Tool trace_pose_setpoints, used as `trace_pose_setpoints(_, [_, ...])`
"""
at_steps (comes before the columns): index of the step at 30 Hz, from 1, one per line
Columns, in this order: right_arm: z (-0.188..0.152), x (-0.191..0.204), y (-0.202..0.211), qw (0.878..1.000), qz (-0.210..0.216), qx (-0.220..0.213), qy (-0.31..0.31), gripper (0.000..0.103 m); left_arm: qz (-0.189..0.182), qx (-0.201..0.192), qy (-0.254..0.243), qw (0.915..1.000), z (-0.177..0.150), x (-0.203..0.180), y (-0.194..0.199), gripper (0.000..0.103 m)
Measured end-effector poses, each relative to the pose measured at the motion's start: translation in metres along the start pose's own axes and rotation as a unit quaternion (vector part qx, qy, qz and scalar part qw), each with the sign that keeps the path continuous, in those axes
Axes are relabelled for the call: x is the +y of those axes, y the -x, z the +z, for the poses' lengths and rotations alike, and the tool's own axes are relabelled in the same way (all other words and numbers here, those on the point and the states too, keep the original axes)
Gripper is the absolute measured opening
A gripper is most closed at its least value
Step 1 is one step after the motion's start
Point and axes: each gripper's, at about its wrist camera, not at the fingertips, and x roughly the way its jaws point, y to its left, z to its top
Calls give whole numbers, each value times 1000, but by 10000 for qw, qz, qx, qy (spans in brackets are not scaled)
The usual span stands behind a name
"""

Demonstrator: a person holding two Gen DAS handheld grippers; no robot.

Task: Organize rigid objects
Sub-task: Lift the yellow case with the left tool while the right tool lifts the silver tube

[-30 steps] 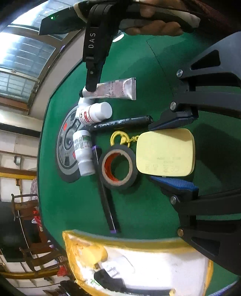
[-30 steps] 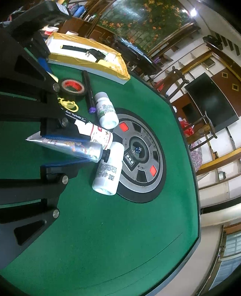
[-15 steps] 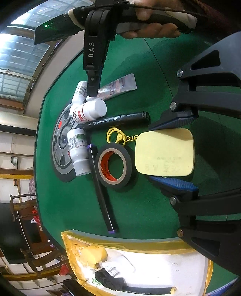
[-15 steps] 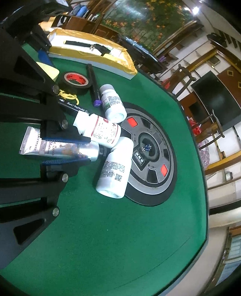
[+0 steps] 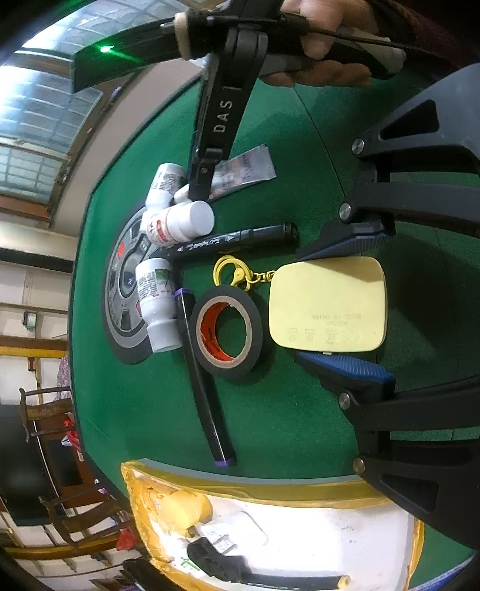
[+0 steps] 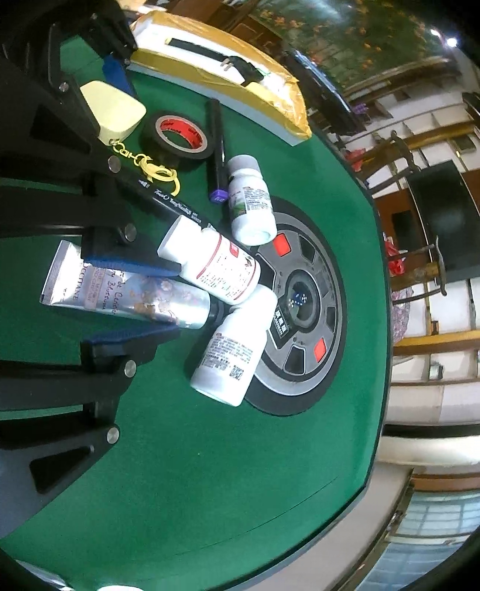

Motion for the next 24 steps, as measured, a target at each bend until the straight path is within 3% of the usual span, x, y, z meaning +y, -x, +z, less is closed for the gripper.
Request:
trace_pose_setpoints(3, [1, -10, 7, 9993, 265, -27, -256, 21, -230, -68, 237, 9994, 0, 9, 2, 45])
trace_pose_setpoints(7, [3, -10, 19, 9989, 257, -272, -274, 20, -237, -202, 221, 9993, -1, 8, 6, 45])
trace_pose_setpoints(11, [3, -12, 16, 9987, 328, -150, -353, 19, -200, -149, 281, 9993, 0, 9, 3, 45])
trace_pose_setpoints(12, [3, -13, 17, 9984, 391, -166, -376, 16, -206, -150, 291, 9993, 0, 10, 3, 45])
trace_pose_setpoints(13, [4, -14, 19, 9983, 404, -210, -369, 0, -224, -146, 274, 9993, 0, 9, 3, 45])
trace_pose_setpoints(16, [5, -14, 25, 9983, 323, -352, -340, 0, -232, -163, 252, 9993, 1, 8, 3, 45])
trace_pose_setpoints(21, [6, -19, 17, 9962, 582, -69, -637, 0, -251, -119, 239, 9993, 0, 8, 3, 45])
trace_pose_setpoints(24, [6, -22, 14, 9977, 266, -49, -618, 7, -256, -96, 245, 9993, 0, 8, 2, 45])
